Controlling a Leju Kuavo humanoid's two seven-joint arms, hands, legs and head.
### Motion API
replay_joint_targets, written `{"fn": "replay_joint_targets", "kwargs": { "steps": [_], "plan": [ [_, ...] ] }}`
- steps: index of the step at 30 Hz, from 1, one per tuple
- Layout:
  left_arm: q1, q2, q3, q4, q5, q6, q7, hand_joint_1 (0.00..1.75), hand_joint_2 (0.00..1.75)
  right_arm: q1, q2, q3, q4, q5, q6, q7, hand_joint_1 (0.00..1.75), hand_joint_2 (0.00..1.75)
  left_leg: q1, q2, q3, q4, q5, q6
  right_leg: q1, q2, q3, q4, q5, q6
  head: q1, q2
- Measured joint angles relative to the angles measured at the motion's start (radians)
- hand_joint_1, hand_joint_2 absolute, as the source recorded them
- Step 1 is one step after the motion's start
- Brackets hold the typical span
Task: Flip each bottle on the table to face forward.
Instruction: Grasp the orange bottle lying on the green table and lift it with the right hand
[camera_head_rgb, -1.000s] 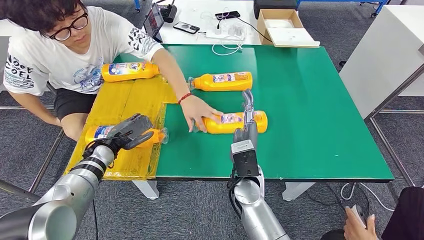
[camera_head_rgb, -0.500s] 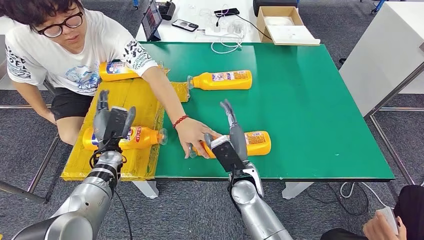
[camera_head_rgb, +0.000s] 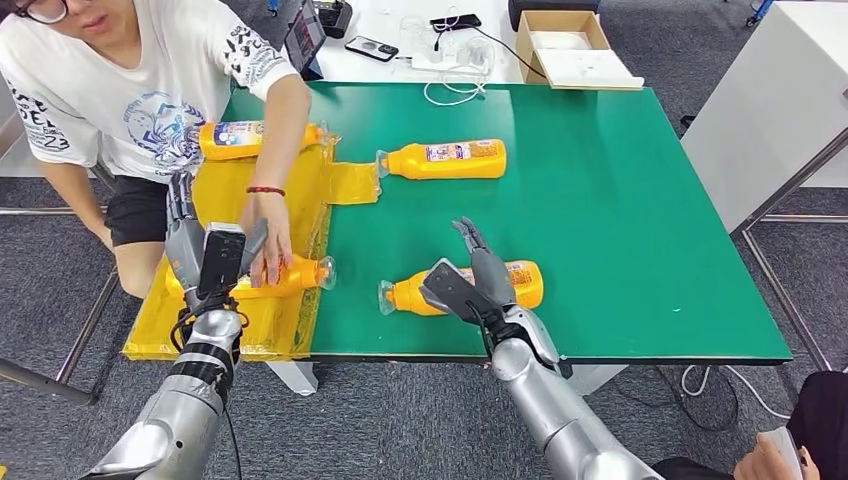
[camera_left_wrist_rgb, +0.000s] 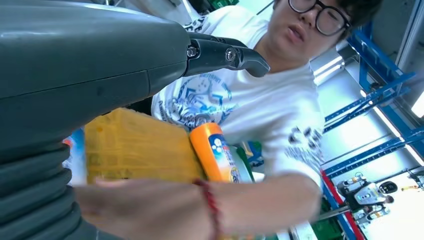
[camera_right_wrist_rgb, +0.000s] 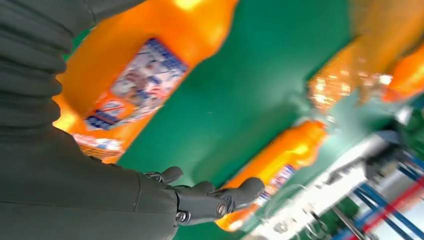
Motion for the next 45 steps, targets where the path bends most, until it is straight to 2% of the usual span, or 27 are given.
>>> {"fn": "replay_joint_targets", "kwargs": {
  "steps": [5,17,36,45],
  "plan": [
    [0.016,0.000,-0.035,-0.001,0.006,0.000,0.000,0.00,1.75,-0.035,-0.033,0.003,0.067,0.022,0.088,0.037,0.00,1.75,0.000,0.000,0.000,0.000,0.000,0.000,0.000,0.000,-0.001,0.000,0.000,0.000,0.000,0.000],
    [0.018,-0.002,-0.059,0.017,-0.021,0.000,0.000,0.00,1.75,-0.109,-0.077,0.041,0.168,0.032,0.222,0.040,0.00,1.75,0.000,0.000,0.001,0.000,0.000,0.000,0.000,0.000,0.000,0.000,0.000,0.000,0.000,0.000],
    [-0.018,-0.003,-0.102,0.126,0.049,-0.014,0.000,0.00,1.75,-0.190,-0.197,0.145,0.218,0.068,0.327,0.093,0.00,1.75,0.000,0.000,0.005,0.000,0.001,0.001,0.000,0.000,0.005,0.000,0.001,0.001,0.000,0.000],
    [-0.028,-0.005,-0.113,0.159,0.058,-0.022,0.000,0.00,1.75,-0.208,-0.221,0.195,0.232,0.084,0.350,0.122,0.00,1.75,0.000,0.000,0.005,0.000,0.001,0.001,0.000,0.000,0.004,0.000,0.001,0.001,0.000,0.000]
  ]
}}
